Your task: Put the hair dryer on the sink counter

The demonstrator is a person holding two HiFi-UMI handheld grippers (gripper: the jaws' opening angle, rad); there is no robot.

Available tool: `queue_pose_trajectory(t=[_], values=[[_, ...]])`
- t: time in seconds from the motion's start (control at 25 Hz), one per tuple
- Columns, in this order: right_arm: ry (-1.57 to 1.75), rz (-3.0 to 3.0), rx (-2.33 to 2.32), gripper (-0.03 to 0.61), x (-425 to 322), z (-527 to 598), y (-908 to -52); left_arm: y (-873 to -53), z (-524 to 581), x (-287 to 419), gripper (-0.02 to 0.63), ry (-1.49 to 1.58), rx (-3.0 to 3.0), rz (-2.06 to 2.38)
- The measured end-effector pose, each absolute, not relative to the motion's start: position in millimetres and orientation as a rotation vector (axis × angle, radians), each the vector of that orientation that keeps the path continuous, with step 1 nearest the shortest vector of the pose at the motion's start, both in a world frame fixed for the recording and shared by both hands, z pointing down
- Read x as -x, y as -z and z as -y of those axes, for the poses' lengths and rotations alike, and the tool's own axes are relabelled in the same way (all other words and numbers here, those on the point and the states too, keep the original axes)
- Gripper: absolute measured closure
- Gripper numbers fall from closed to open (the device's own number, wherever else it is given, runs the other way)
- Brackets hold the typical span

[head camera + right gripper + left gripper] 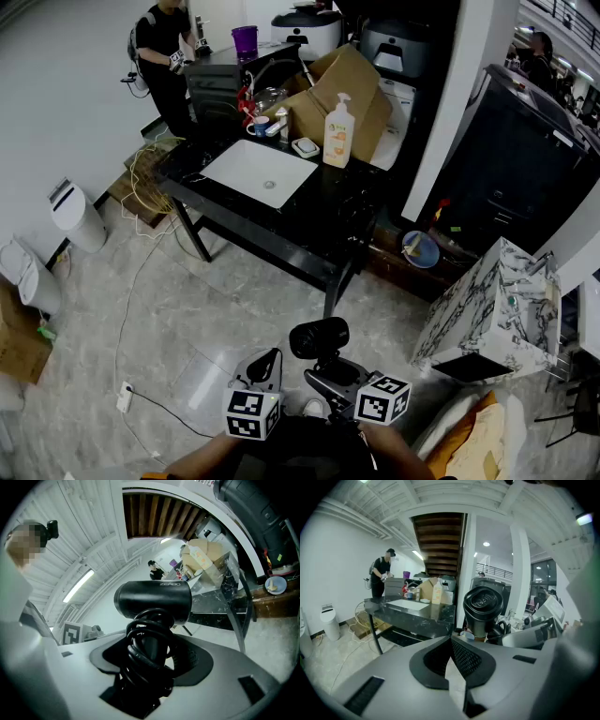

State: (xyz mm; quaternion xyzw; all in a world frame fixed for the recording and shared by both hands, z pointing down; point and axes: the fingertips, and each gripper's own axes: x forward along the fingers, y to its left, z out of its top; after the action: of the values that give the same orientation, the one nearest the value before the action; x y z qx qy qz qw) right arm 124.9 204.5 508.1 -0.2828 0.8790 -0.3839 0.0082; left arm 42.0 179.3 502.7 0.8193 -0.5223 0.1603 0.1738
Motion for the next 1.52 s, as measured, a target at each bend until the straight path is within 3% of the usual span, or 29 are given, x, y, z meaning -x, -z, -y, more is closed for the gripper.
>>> queue_pose_trajectory(t=[1.52], values=[[1.259, -2.662, 0.841, 0.284, -104.2, -170.6, -500.2, -516.1, -152.3, -13.1, 0.606, -0.445, -2.272, 1.475]])
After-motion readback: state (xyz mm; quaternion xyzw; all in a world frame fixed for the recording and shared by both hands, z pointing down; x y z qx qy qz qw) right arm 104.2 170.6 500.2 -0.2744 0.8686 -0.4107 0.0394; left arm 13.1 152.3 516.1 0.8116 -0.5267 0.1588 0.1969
